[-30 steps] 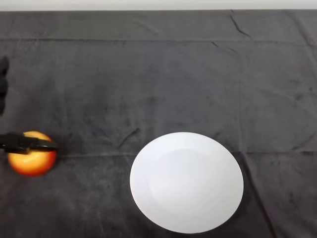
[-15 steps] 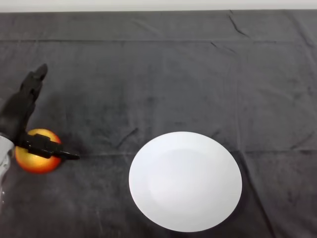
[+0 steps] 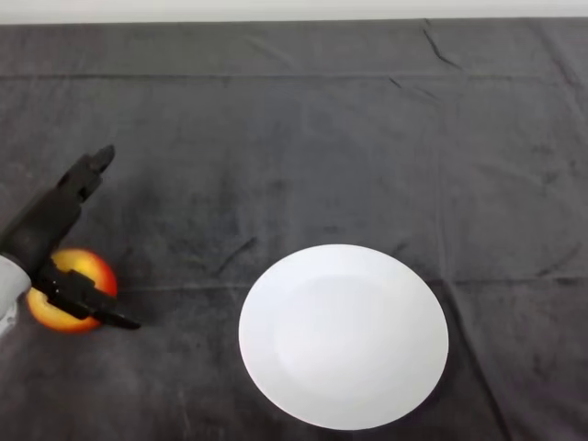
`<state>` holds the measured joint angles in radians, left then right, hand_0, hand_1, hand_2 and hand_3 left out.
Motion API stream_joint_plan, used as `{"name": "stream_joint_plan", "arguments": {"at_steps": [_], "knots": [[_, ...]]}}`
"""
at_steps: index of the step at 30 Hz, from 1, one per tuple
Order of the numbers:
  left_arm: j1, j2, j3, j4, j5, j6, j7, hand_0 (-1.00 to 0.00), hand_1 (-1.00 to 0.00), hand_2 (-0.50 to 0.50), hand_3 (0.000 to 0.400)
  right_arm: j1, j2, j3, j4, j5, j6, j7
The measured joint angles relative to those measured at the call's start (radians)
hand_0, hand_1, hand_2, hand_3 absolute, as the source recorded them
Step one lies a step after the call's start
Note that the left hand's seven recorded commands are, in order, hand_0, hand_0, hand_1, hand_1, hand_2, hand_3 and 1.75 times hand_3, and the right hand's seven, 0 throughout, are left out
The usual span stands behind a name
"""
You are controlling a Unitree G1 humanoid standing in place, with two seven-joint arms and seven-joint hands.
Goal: Move the apple to the plate
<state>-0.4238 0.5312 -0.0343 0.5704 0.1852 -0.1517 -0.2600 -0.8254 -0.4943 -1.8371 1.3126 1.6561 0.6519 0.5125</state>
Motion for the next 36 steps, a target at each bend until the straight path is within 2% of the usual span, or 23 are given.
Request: {"name": "stream_joint_plan", "arguments": {"at_steps": [5,7,8,9,10,11,13,21,29,32,36], "knots": [[0.056,0.033,-0.035,-0.14,0.052,0.103,-0.011,0.0,0.0,0.0,0.0,0.0,0.0,0.0,0.0,0.0,0.0,-0.0001],[0.078,0.045,-0.04,-0.188,0.067,0.135,-0.021,-0.12,0.0,-0.06,0.049,0.0,0.0,0.0,0.0,0.0,0.0,-0.0001],[0.095,0.05,-0.04,-0.217,0.078,0.155,-0.025,-0.59,-0.13,-0.23,0.237,0.0,0.0,0.0,0.0,0.0,0.0,-0.0001],[0.105,0.056,-0.04,-0.233,0.09,0.17,-0.028,-0.86,-0.31,-0.27,0.344,0.0,0.0,0.0,0.0,0.0,0.0,-0.0001],[0.111,0.061,-0.041,-0.247,0.1,0.184,-0.032,-1.0,-0.63,-0.19,0.4,0.0,0.0,0.0,0.0,0.0,0.0,-0.0001],[0.122,0.067,-0.041,-0.262,0.108,0.195,-0.035,-1.0,-0.94,-0.03,0.4,0.0,0.0,0.0,0.0,0.0,0.0,-0.0001],[0.137,0.078,-0.049,-0.291,0.126,0.214,-0.037,-1.0,-1.0,0.0,0.4,0.0,0.0,0.0,0.0,0.0001,0.0,0.0],[0.139,0.09,-0.086,-0.343,0.172,0.258,-0.055,-1.0,-1.0,0.0,0.4,0.0,0.0,0.0001,0.0,0.0,0.0,-0.0001],[0.138,0.101,-0.104,-0.36,0.173,0.266,-0.071,-1.0,-1.0,0.0,0.4,0.0,0.0,0.0001,0.0,0.0001,0.0,-0.0001],[0.137,0.101,-0.105,-0.36,0.176,0.266,-0.067,-1.0,-1.0,0.0,0.4,0.0,0.0,0.0001,0.0,0.0002,0.0,-0.0001],[0.13,0.101,-0.106,-0.359,0.192,0.266,-0.033,-1.0,-1.0,0.0,0.4,0.0,0.0,0.0001,0.0,0.0002,0.0,-0.0001]]}}
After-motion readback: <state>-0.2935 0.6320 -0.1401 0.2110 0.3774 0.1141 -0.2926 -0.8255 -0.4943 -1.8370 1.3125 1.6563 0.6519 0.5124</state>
